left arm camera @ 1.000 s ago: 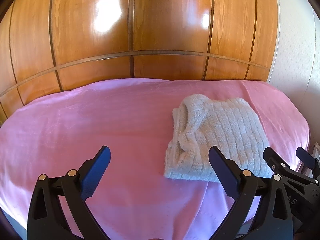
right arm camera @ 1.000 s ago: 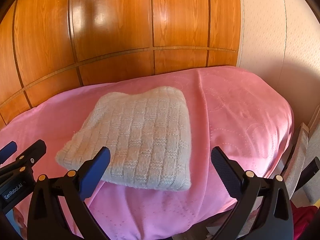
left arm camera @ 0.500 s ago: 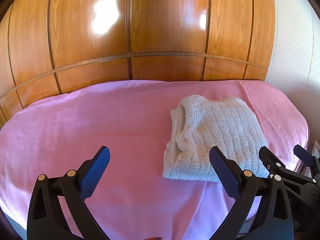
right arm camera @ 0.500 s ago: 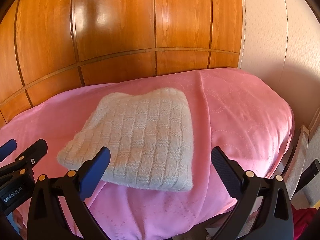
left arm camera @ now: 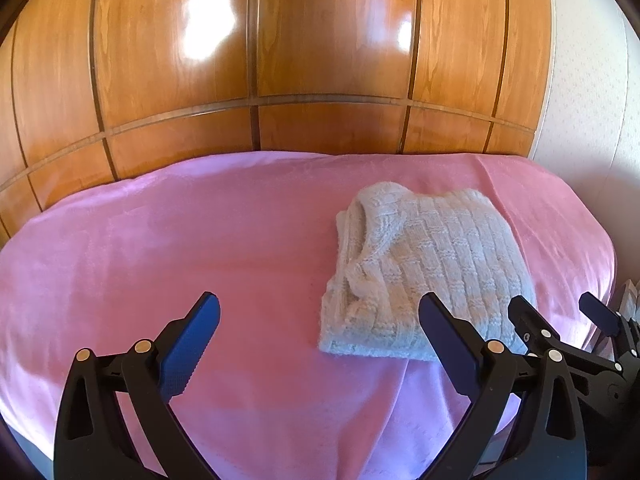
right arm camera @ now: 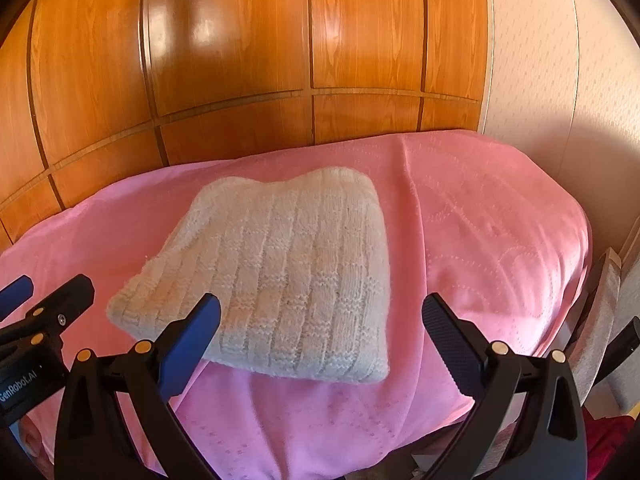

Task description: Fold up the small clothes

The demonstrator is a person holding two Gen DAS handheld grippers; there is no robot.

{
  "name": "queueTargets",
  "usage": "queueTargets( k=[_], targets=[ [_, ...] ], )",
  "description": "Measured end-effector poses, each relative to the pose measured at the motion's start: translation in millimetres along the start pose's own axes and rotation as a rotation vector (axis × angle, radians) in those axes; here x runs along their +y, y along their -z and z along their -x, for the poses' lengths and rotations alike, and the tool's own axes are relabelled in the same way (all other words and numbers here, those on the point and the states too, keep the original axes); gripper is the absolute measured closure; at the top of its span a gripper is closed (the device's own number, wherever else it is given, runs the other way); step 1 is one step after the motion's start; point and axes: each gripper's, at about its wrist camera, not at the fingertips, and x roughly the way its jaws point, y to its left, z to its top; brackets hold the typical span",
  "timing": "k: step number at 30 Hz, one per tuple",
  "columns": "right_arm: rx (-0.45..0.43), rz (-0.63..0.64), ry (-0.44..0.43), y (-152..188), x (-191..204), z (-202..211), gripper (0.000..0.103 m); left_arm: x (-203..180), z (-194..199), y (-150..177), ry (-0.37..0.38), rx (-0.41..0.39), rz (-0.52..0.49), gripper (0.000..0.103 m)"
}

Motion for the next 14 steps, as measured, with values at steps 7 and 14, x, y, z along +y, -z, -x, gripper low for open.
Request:
queueTargets(
  k=[7,14],
  targets=[
    [0.012,-0.009,-0.011,0,-6,-6,0.002,2,-8,2,-0.011,0.016,-0.001,0.004],
    [-0.01,-0.116,0.046,-36,-67,-30,0.002,13,-23,5,-0.044,0.066,0.035,0.004]
  ],
)
